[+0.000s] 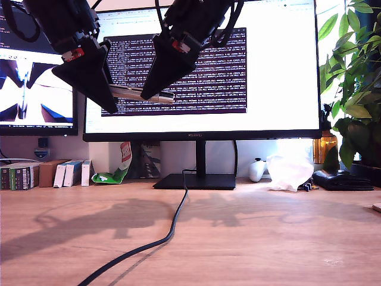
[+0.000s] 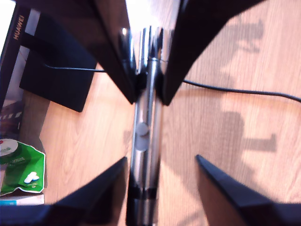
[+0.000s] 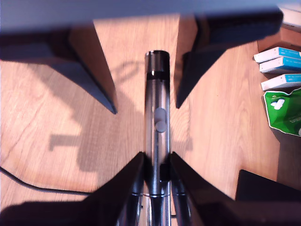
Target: Pick the metallic laser pointer with your right arm, pass it to your left arm, then place it down to the left side of the table
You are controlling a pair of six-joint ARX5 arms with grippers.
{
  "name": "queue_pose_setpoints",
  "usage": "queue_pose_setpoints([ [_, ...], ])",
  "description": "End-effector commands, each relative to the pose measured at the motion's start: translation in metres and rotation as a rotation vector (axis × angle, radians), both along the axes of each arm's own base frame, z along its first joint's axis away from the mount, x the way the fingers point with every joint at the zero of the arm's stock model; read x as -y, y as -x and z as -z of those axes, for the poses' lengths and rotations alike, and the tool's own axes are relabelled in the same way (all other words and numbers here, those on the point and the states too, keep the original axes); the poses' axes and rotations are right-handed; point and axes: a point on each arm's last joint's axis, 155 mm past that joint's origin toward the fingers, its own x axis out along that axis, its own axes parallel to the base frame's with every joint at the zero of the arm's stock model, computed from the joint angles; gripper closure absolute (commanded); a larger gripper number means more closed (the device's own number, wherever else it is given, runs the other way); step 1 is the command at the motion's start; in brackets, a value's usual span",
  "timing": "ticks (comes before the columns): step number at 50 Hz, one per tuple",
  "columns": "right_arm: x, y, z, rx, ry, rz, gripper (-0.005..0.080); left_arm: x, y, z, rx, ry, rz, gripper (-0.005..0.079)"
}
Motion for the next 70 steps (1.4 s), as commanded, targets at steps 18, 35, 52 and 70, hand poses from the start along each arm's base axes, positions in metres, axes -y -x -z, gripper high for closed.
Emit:
queue_pose_setpoints([
  [18,-0.007,0.006,-0.02,0.033,-0.038,-0.018,0.0762,0.006,0.002,0.0,-0.005,0.018,0.019,0.06],
  [35,-0.008,0.0,-0.023,0.048,-0.054,-0.008,0.0718,0.004,0.007,0.003,-0.021,0.004,0.021,0.0762],
  [52,-0.004,-0.004,-0.023,0.02,-0.06,0.043,0.0463,-0.004,0.001,0.003,-0.006,-0.024,-0.003,0.0762],
  [70,0.02,-0.005,-0.025,-0.015,-0.033,0.087,0.0504,-0.044,-0.018,0.006,-0.022,-0.031,-0.12,0.0762],
])
